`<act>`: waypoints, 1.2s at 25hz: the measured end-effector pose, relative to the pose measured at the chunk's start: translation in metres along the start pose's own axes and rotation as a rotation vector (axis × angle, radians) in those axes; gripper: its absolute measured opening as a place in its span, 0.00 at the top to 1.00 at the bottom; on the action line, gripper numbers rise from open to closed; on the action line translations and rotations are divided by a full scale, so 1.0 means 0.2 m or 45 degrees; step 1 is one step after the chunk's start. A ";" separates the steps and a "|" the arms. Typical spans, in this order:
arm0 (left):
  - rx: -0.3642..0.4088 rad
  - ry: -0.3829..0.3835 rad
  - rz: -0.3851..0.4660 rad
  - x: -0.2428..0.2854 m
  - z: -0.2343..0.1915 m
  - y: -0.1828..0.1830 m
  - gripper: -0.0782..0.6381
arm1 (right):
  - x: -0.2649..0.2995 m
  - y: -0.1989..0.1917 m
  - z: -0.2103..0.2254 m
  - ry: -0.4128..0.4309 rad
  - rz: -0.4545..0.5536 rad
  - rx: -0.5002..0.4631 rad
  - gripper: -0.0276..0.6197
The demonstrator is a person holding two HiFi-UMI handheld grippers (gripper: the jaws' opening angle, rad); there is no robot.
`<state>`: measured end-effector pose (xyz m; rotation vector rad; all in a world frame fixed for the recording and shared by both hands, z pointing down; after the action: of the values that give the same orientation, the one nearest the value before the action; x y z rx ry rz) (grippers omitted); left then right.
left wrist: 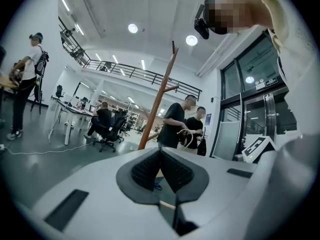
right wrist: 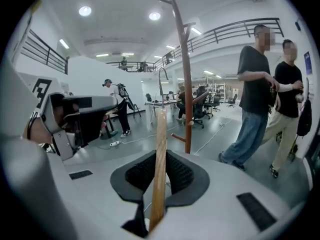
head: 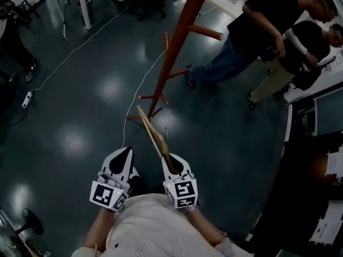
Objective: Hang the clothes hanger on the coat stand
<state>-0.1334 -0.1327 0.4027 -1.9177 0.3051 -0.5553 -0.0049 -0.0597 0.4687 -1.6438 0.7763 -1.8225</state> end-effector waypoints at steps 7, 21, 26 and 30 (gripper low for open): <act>0.013 -0.045 -0.096 -0.01 -0.19 -0.06 0.87 | 0.33 -0.04 0.04 -0.112 -0.068 0.018 0.85; -0.017 -0.085 -0.122 0.24 -0.32 -0.11 0.87 | 1.13 -0.21 0.29 -0.136 -0.097 0.024 0.85; -0.068 0.005 -0.148 0.28 -0.41 -0.24 0.87 | 1.32 -0.22 0.43 -0.166 -0.108 0.054 0.85; -0.078 0.011 -0.166 0.29 -0.45 -0.30 0.87 | 1.46 -0.25 0.52 -0.158 -0.107 0.023 0.85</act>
<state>-0.1323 -0.2069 0.5009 -2.0054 0.2051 -0.6469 0.0704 -0.2454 0.7096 -1.7836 0.6441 -1.7592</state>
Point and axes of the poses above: the fingertips, and each gripper's own axes: x forward along the fingers, z to its right, y out of its top, the point moved 3 cm from there along -x, backward along the fingers, and after that the axes turned 10 degrees about -z, right-handed, at the moved point
